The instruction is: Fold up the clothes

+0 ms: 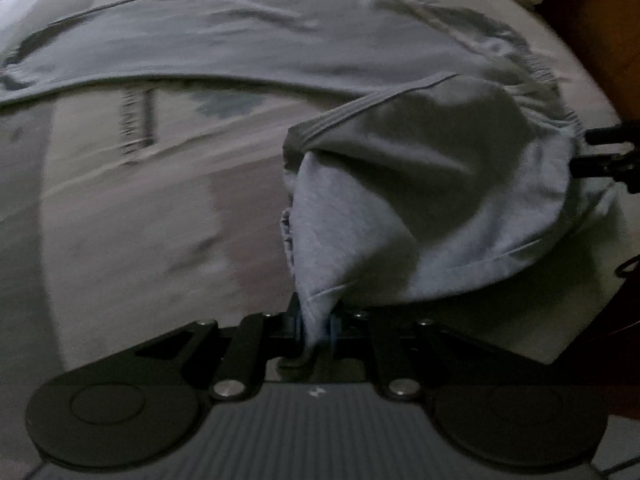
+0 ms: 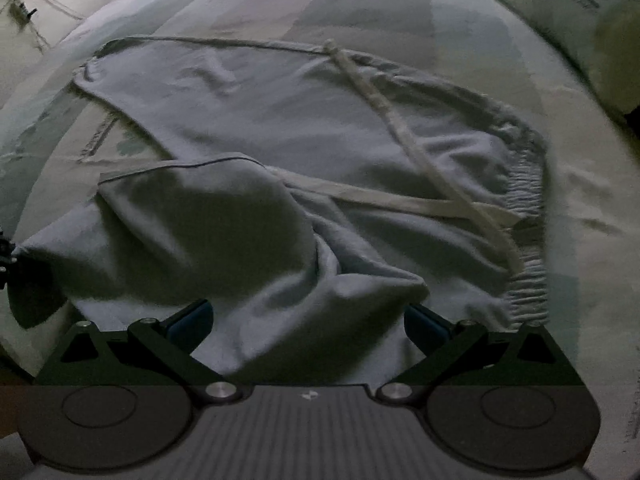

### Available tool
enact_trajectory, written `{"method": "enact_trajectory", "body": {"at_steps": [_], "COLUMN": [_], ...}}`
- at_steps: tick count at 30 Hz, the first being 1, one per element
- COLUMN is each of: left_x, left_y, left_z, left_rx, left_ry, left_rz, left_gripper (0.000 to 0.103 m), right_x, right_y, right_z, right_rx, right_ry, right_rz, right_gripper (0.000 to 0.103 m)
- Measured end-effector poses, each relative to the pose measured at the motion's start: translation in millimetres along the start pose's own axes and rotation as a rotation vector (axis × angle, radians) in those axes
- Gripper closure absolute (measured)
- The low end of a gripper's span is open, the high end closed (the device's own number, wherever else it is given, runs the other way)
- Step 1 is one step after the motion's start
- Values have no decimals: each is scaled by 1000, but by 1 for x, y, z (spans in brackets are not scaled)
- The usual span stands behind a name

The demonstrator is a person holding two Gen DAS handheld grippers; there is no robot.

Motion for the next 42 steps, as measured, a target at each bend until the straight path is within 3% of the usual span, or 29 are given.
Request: {"method": "enact_trajectory", "body": {"at_steps": [12,18,22,26,31,35,42], "left_x": [-71,-88,-87,-55,7,50,84], "left_y": [34,31,30,38,34,6,-19], "left_z": [49,63,58,31,-9,-33,-46], "left_rx": [-84,-119,-99,-20,82,104,93], "left_ry": [45,67,93,26,-46,-94,-152], "left_rz": [-182,-229,-241,-164,32,133,206], "left_gripper": [93,93,93,93,92,87,79], "right_x": [-36,-42,-39,-35,-35,-36,-32], "right_y": [-7,-7,-6,-8,-8,-7,-7], "right_z": [3,3,5,8,10,10,14], "right_rx": [-39,-45,-51,-59,-62,-59,-69], "right_ry": [-8,-17,-23,-47,-95,-86,-80], "right_rz": [-85,-103,-103,-106,-132,-130,-115], "right_gripper": [0,0,0,0,0,0,0]}}
Point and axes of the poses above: each gripper's, at about its wrist camera, not at the fingertips, and y roughly against the way its jaws point, x to its right, z to its underside, the point moved 9 cm from there along -y, roughly the way its jaws point, and after that the axes turned 5 degrees about x, right-handed, at the moved point
